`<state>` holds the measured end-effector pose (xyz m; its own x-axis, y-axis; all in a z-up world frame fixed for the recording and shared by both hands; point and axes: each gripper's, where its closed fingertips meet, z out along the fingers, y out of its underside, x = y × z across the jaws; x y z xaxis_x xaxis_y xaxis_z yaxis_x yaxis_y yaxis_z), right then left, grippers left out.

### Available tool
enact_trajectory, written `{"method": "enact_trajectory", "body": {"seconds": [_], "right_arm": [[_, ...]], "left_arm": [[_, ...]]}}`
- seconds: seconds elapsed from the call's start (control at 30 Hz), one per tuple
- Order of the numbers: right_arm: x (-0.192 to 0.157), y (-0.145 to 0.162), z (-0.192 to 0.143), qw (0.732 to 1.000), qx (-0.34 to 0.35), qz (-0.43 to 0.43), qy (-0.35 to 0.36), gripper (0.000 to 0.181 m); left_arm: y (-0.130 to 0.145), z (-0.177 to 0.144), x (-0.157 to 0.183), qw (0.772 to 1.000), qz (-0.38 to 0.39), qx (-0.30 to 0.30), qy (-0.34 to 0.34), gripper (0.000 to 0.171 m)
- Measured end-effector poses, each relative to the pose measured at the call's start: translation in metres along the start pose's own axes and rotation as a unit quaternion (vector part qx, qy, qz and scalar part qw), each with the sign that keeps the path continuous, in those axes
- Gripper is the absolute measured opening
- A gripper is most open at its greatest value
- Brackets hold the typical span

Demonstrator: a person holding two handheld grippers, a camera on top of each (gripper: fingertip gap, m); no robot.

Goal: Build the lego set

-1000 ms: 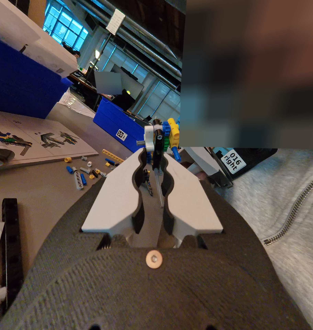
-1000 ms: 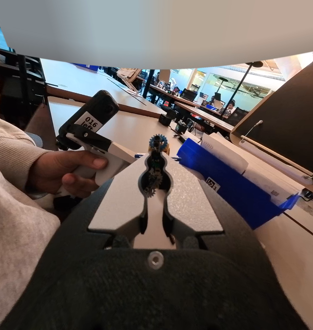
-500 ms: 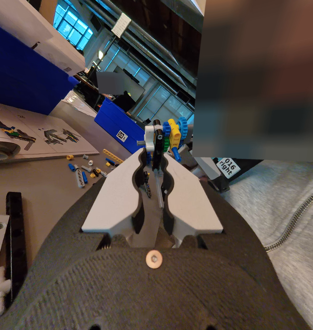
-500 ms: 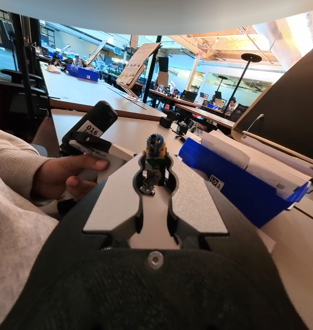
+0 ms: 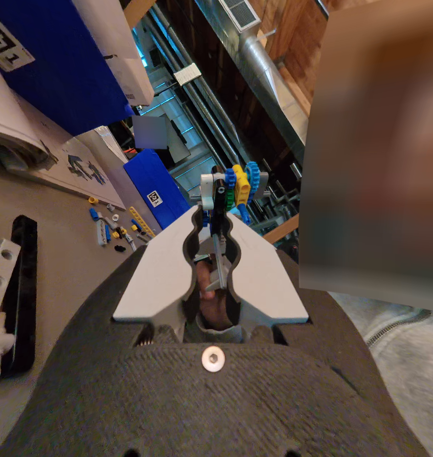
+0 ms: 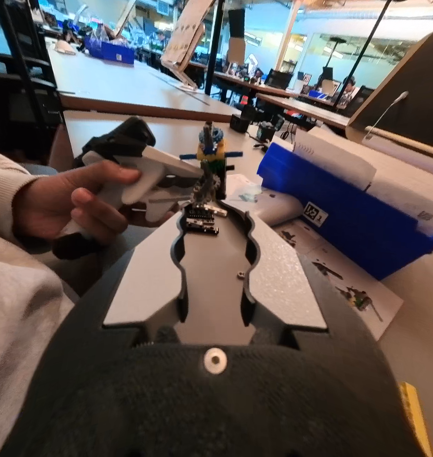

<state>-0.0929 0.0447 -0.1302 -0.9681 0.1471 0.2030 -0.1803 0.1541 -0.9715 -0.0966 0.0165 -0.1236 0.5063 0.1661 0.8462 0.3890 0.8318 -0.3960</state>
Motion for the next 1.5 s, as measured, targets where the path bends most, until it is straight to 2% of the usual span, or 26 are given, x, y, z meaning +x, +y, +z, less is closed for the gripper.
{"method": "enact_trajectory", "body": {"seconds": [0.43,0.7,0.97,1.23,1.33,1.5], "right_arm": [[-0.008,0.003,0.004,1.0,-0.002,0.006,-0.019,0.042],[0.004,0.005,-0.001,1.0,-0.005,0.001,0.0,0.032],[0.012,0.008,-0.003,1.0,-0.008,0.015,0.011,0.03],[0.024,0.01,-0.005,0.999,-0.01,0.034,0.032,0.021],[0.027,0.011,-0.006,0.998,-0.009,0.045,0.034,0.022],[0.034,0.011,-0.008,0.997,-0.001,0.07,0.044,0.028]], "left_arm": [[0.01,0.002,-0.001,0.999,-0.031,-0.01,-0.005,0.012],[0.009,0.001,-0.002,0.999,-0.052,-0.003,-0.007,0.012],[0.011,0.001,-0.004,0.998,-0.065,-0.006,-0.011,0.012],[0.02,0.004,-0.005,0.997,-0.071,-0.035,-0.019,0.012],[0.026,0.005,-0.005,0.996,-0.08,-0.047,-0.02,0.012],[0.018,0.003,-0.009,0.994,-0.101,-0.024,-0.024,0.012]]}}
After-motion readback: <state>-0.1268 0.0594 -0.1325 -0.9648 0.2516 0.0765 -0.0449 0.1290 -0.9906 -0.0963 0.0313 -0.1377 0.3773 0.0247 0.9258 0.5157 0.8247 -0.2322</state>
